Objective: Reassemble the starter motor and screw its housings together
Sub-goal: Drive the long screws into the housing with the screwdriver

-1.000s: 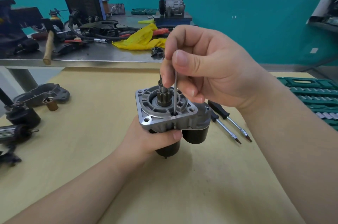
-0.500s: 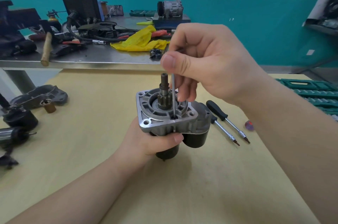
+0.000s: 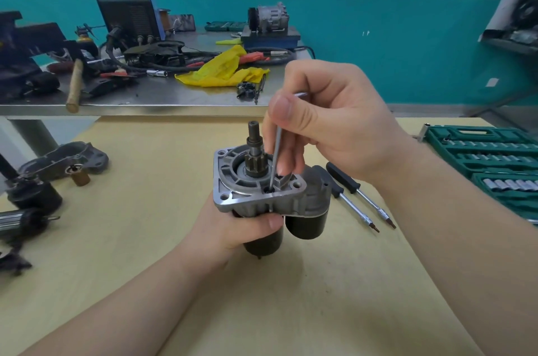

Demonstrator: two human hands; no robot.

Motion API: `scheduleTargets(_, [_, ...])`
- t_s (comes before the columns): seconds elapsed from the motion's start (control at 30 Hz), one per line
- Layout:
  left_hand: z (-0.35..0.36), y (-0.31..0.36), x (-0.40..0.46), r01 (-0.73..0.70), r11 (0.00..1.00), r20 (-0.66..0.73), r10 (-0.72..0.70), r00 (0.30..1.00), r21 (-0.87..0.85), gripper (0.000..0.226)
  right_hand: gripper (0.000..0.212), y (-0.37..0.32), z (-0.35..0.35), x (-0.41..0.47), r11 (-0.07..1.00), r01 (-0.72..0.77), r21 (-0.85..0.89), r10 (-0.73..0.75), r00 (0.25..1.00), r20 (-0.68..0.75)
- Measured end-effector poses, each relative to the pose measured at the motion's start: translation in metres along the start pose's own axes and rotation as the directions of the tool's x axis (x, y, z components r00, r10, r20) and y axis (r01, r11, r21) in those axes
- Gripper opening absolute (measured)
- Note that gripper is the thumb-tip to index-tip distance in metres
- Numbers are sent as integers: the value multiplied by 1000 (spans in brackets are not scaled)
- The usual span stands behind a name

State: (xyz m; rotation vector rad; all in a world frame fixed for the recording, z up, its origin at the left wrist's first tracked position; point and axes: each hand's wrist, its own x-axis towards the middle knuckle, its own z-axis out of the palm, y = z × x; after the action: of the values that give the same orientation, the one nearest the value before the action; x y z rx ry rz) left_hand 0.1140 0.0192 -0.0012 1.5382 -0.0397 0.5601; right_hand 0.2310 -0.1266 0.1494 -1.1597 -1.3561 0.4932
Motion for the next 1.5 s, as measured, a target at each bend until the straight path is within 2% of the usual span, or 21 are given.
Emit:
scheduleTargets(0.2, [4, 1, -1, -5, 1000, -25, 4, 1000, -24, 58, 38, 3, 8, 1, 990, 48, -134, -62, 992, -106])
scheduleTargets(0.37, [8, 0, -4, -27, 999, -125, 33, 992, 47, 51, 44, 1, 20, -5, 965, 45, -258, -111, 963, -247])
scheduleTargets(0.53, [9, 0, -5, -14, 1000, -138, 17, 990, 23, 53, 42, 0, 12, -5, 978, 32, -207, -75, 976, -205])
scheduleTargets(0.63, [7, -1, -6, -15, 1000, -106, 12, 994, -25, 58, 37, 1, 12, -1, 987, 82, -136, -107, 975, -193])
scheduleTargets(0.73, [1, -2, -10, -8, 993, -92, -3, 996, -120, 60, 35, 0, 13, 9, 978, 204, 40, -175, 911, -373])
scheduleTargets(0.83, [-5, 2, -15, 94, 948, -91, -127, 988, -304, 71, 38, 2, 1, 17, 955, 293, 39, -229, 815, -532])
scheduleTargets(0.9, [-12, 6, -14, 206, 855, -77, -274, 958, -477, 76, 42, 16, -12, 14, 968, 242, -71, -231, 735, -638])
scheduleTargets(0.97, [-18, 11, -9, 221, 752, -76, -338, 938, -621, 60, 44, 42, -23, 3, 972, 25, -235, -186, 691, -698])
scheduleTargets(1.03, [-24, 13, -3, 179, 653, -103, -370, 923, -736, 56, 41, 73, -30, -9, 890, -249, -382, -69, 755, -652])
scheduleTargets(1.1, [-30, 13, 2, 140, 578, -140, -412, 900, -804, 65, 33, 98, -32, -18, 704, -469, -533, 144, 830, -540])
scheduleTargets(1.17, [-37, 14, 3, 126, 532, -163, -463, 871, -837, 75, 25, 113, -27, -23, 496, -571, -654, 349, 821, -452])
scheduleTargets(1.23, [-42, 14, 2, 129, 470, -153, -516, 843, -873, 82, 16, 124, -20, -29, 335, -580, -742, 493, 780, -387])
scheduleTargets(1.3, [-48, 13, 0, 131, 430, -141, -545, 826, -893, 84, 10, 129, -14, -35, 219, -537, -815, 572, 747, -339])
scheduleTargets(1.4, [-54, 11, -1, 110, 398, -132, -533, 836, -911, 84, 4, 130, -12, -39, 159, -504, -849, 612, 725, -316])
scheduleTargets(1.5, [-58, 9, -2, 105, 370, -109, -514, 851, -923, 84, 11, 131, -12, -38, 20, -355, -935, 519, 803, -294])
